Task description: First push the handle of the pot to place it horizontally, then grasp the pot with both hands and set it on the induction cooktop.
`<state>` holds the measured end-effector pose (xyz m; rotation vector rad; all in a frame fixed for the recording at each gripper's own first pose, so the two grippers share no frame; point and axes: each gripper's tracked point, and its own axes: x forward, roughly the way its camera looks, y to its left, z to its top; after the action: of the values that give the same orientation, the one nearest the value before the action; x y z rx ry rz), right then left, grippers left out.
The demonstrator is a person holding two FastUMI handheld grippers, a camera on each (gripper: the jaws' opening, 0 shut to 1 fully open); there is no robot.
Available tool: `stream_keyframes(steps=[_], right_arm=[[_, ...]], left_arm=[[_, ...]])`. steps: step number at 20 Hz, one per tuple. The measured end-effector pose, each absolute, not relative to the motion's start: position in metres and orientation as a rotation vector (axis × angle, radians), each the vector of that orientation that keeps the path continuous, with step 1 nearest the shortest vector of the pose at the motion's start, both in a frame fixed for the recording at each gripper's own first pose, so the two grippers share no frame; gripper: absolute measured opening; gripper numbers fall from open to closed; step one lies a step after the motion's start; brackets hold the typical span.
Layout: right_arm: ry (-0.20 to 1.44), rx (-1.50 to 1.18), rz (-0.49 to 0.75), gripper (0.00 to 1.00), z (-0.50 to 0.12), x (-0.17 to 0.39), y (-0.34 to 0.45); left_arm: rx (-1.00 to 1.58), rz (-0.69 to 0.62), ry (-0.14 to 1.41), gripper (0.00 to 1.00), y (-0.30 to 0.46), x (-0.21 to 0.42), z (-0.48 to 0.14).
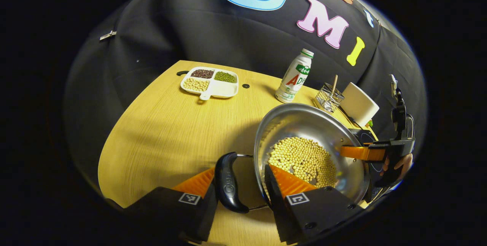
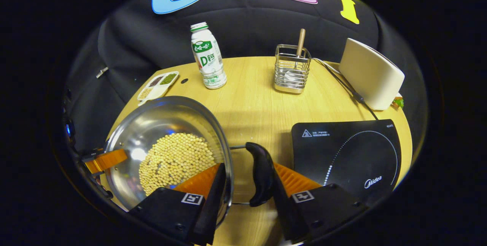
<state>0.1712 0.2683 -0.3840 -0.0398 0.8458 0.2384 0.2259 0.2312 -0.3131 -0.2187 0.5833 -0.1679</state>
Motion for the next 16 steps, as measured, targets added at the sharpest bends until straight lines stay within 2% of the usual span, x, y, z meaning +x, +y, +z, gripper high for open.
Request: stream_keyframes(steps=[5, 7, 8, 16], right_arm=[[0.836, -0.024, 0.236, 0.64, -0.379, 0.165, 0.268], [0.832, -0.029, 0.233, 0.6, -0.381, 0.164, 0.269], [0.833, -0.026, 0.229, 0.57, -0.381, 0.16, 0.268], [0.827, -0.013, 0.248, 0.57, -0.354, 0.141, 0.255]], left_arm=[[-0.215, -0.138, 0.582, 0.63, 0.234, 0.225, -0.313], [-0.205, -0.132, 0.574, 0.57, 0.233, 0.228, -0.315], [-0.194, -0.131, 0.574, 0.58, 0.233, 0.229, -0.315], [-0.16, -0.113, 0.574, 0.56, 0.222, 0.201, -0.284]])
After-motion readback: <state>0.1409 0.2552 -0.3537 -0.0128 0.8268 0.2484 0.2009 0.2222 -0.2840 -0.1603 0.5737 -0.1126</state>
